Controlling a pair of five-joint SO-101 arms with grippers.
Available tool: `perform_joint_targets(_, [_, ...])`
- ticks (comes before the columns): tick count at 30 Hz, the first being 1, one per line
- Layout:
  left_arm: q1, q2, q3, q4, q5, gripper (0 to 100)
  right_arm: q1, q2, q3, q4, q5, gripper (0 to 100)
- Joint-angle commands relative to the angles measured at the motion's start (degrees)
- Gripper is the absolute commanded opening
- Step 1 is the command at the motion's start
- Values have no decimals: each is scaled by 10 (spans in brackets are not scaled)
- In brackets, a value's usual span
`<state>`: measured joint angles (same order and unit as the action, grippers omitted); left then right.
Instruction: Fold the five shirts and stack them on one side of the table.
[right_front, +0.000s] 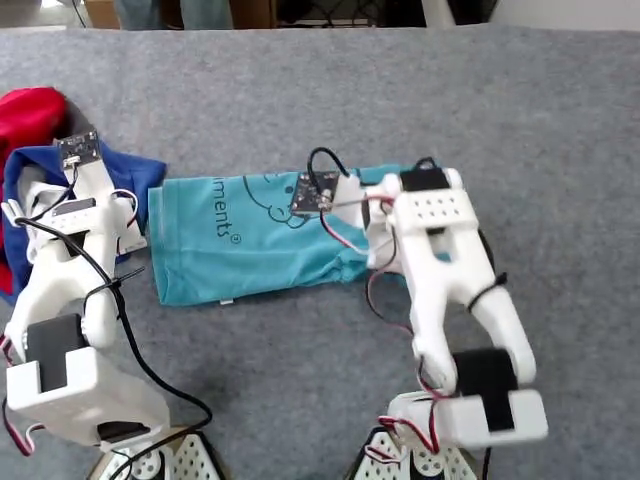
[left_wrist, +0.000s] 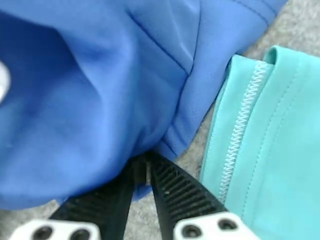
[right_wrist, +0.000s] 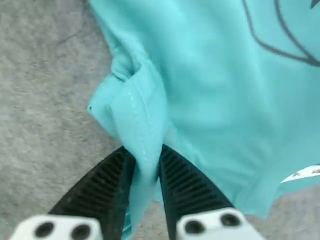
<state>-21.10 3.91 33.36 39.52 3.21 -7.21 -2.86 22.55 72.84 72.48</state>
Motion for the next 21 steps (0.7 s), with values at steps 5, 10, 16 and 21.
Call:
perform_joint_targets(5, [1, -4, -22, 4, 2, 29, -1, 80, -110, -1, 51, 15])
perform_joint_targets(10, [2, -4, -19, 3, 1, 29, -1, 122, -145, -2, 84, 56])
perform_joint_targets(16, [2, -4, -19, 3, 1, 29, -1, 173, -153, -99, 102, 182])
perform_joint_targets(21, [3, -4, -19, 3, 1, 29, 4, 174, -163, -142, 76, 225])
